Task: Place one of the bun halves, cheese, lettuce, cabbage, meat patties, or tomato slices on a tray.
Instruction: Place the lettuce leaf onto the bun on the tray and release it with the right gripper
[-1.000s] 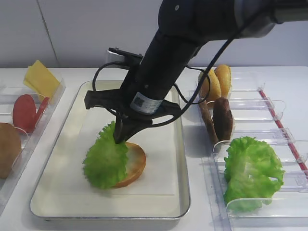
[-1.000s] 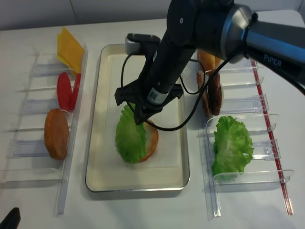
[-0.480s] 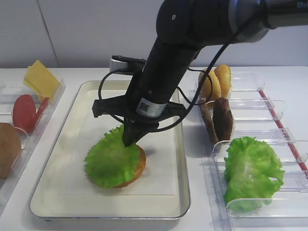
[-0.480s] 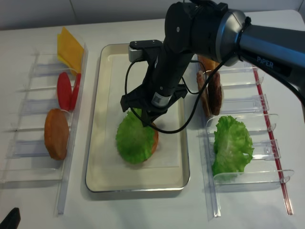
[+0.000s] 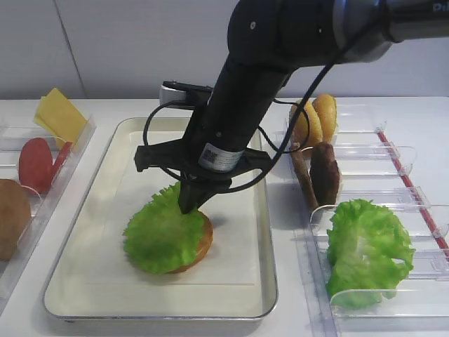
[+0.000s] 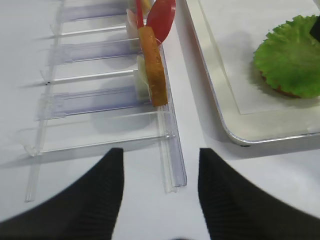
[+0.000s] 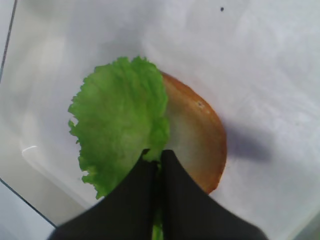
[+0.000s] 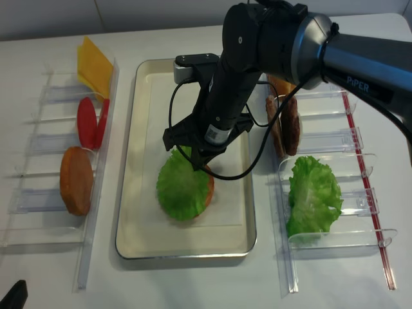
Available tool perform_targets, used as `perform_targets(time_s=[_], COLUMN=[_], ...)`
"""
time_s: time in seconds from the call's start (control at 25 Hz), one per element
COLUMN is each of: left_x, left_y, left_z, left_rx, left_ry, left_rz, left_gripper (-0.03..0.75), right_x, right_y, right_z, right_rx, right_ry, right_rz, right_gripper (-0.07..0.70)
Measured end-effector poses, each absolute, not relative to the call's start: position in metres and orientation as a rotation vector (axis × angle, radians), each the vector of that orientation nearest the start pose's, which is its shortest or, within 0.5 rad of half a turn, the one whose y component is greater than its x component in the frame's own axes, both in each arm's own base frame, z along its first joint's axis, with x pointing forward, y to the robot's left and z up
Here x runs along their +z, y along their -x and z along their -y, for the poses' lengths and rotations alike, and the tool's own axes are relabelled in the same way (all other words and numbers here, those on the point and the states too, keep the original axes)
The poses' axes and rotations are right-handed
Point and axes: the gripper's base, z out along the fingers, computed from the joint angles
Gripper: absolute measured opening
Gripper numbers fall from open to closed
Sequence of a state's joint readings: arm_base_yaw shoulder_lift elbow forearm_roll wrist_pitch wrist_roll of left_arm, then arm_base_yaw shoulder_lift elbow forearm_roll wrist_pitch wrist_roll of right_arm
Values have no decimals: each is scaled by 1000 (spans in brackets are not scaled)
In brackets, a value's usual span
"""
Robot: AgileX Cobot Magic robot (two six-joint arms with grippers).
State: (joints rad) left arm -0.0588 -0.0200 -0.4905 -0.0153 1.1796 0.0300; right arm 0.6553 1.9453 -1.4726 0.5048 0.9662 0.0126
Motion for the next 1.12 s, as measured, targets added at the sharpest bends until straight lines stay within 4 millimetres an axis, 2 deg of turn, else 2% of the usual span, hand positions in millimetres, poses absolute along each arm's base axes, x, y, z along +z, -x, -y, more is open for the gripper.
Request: perform_targets(time_s=[0.6,0.72,0.92,1.0,1.12], left_x=[265,265,265,265,265], left_y=[12,12,12,12,12], left_z=[1,1,1,1,1], left_rx=[-35,-35,-35,-35,-35], left_ry=[-98,-98,-98,-98,-98], left_rz=[-2151,-2151,-2151,-2151,-2151], left_gripper=[323,323,323,323,323], right_x=[206,204,208,217,237], right_y=[-300,-301,-303,-306,-309], right_z=[-274,-273,-269,-269,-270], right_rx=[706,678,573,535,501], right_ry=[600,616,699,745,795], right_rz=[-2961,-2964,-2966,-2961,-2954], right_gripper=[44,146,447,505,525])
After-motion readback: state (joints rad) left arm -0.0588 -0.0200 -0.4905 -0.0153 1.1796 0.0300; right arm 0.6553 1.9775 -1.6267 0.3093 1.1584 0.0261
